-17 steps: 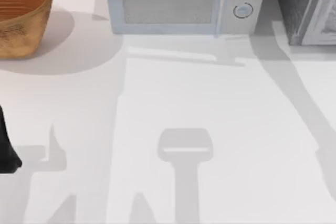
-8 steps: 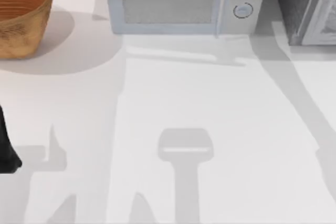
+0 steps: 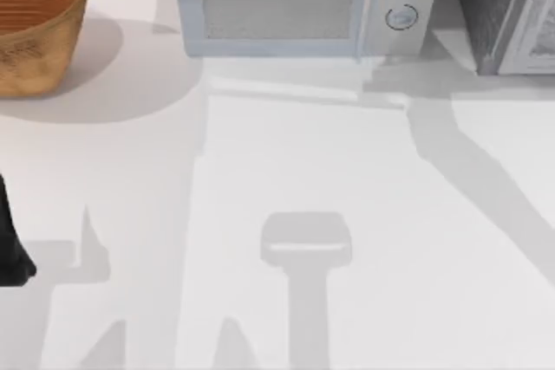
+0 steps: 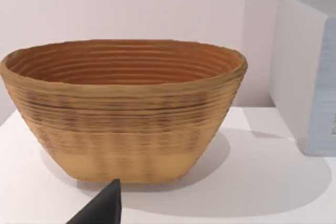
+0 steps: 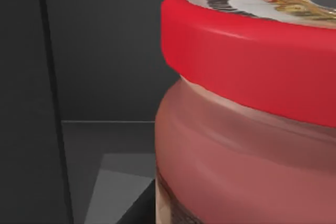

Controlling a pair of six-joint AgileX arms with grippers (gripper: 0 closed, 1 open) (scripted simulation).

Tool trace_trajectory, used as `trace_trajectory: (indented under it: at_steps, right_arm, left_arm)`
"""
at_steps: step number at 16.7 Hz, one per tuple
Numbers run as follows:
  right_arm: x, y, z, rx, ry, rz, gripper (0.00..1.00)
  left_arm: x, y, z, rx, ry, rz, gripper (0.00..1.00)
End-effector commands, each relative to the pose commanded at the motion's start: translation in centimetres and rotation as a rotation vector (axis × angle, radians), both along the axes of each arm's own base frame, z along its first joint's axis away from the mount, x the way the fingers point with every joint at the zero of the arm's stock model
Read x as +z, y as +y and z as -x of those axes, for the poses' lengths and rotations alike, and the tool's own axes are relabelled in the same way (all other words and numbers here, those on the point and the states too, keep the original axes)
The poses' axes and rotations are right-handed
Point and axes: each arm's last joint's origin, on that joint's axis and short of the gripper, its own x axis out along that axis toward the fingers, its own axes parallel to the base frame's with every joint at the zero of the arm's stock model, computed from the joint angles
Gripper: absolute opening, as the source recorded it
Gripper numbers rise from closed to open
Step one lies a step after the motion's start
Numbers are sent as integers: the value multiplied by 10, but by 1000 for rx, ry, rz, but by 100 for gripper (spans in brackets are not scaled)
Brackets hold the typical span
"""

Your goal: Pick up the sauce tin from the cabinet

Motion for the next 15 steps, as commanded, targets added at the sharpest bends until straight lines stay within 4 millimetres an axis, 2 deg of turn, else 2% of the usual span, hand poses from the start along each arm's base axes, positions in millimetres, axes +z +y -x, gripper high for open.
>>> trace_trajectory:
  at_steps: [1,3,9,12,15]
  right_arm:
    - [5,-6,18,-1,-4,-3,0]
    - [9,-14,37,-1,-8,-6,0]
    - [9,-17,39,-4,-12,-11,0]
    - [4,-33,53,-6,-31,-24,0]
    - [-13,-59,74,-10,-55,-37,0]
  left_arm:
    - [0,0,0,0,0,0,100]
    - [0,0,0,0,0,0,100]
    - [0,0,0,0,0,0,100]
    - [0,0,0,0,0,0,100]
    - [0,0,0,0,0,0,100]
